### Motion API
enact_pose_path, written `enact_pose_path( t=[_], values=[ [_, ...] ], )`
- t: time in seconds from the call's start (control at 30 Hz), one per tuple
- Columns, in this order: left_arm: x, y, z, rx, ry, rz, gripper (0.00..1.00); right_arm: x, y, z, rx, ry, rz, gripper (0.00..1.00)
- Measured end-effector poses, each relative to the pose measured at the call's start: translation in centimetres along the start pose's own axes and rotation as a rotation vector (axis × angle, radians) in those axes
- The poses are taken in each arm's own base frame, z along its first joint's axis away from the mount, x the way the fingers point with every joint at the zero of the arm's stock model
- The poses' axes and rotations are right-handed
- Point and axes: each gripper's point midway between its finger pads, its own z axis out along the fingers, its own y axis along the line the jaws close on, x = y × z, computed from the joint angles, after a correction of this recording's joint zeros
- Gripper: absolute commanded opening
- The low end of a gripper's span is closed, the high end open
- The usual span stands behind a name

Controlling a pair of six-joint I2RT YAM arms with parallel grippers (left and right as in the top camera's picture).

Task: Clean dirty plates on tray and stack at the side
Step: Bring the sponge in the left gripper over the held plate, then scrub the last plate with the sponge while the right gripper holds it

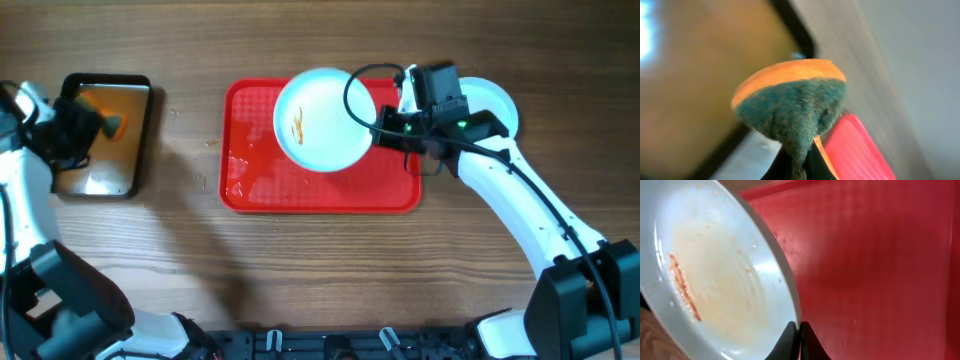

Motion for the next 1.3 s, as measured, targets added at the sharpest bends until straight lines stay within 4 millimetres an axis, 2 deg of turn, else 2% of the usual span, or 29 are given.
enact_pose_path(
  t=[0.1, 0.13, 0.2, 0.27, 0.43, 0.5, 0.63, 0.7, 0.83, 0.9, 0.97, 1.1, 1.2, 1.3],
  values=[
    [3.0, -4.8, 1.3, 0.136, 0.096, 0.094, 0.04, -0.3, -0.9, 2.8, 0.006, 0.011, -0.017, 0.04],
    [4.8, -6.9, 2.0, 0.179, 0.145, 0.136, 0.04, 0.8, -2.3, 5.4, 0.029, 0.066, 0.000, 0.04],
    [7.6, -9.5, 2.9, 0.215, 0.206, 0.200, 0.04, 2.1, -3.7, 7.7, 0.048, 0.121, 0.010, 0.04],
    [11.3, -12.4, 3.9, 0.240, 0.272, 0.285, 0.04, 3.8, -5.2, 9.5, 0.079, 0.186, 0.020, 0.04],
    [18.8, -17.0, 6.2, 0.216, 0.319, 0.498, 0.04, 4.4, -5.4, 10.0, 0.075, 0.209, -0.002, 0.04],
    [20.5, -18.1, 7.3, 0.207, 0.309, 0.543, 0.04, 4.4, -5.3, 10.1, 0.073, 0.209, -0.007, 0.04],
    [26.1, -17.4, 11.6, 0.137, 0.398, 0.546, 0.04, 4.5, -5.2, 10.1, 0.072, 0.211, -0.010, 0.04],
    [27.9, -16.8, 13.1, 0.112, 0.431, 0.540, 0.04, 4.5, -5.2, 10.1, 0.072, 0.212, -0.010, 0.04],
    [33.4, -15.6, 15.1, 0.071, 0.534, 0.567, 0.04, 4.7, -5.3, 10.0, 0.081, 0.216, 0.001, 0.04],
    [34.7, -15.3, 15.2, 0.062, 0.558, 0.578, 0.04, 4.7, -5.7, 10.0, 0.106, 0.212, 0.011, 0.04],
    [35.1, -15.0, 15.2, 0.049, 0.569, 0.579, 0.04, 4.6, -6.0, 10.0, 0.127, 0.203, 0.017, 0.04],
    [34.4, -13.8, 15.5, -0.020, 0.537, 0.584, 0.04, 4.0, -6.5, 10.1, 0.166, 0.170, 0.072, 0.04],
    [33.1, -12.6, 15.9, -0.102, 0.470, 0.605, 0.04, 4.0, -6.6, 10.1, 0.172, 0.166, 0.107, 0.04],
    [30.6, -10.7, 16.1, -0.239, 0.355, 0.655, 0.04, 4.3, -6.6, 10.0, 0.178, 0.175, 0.148, 0.04]
  ],
)
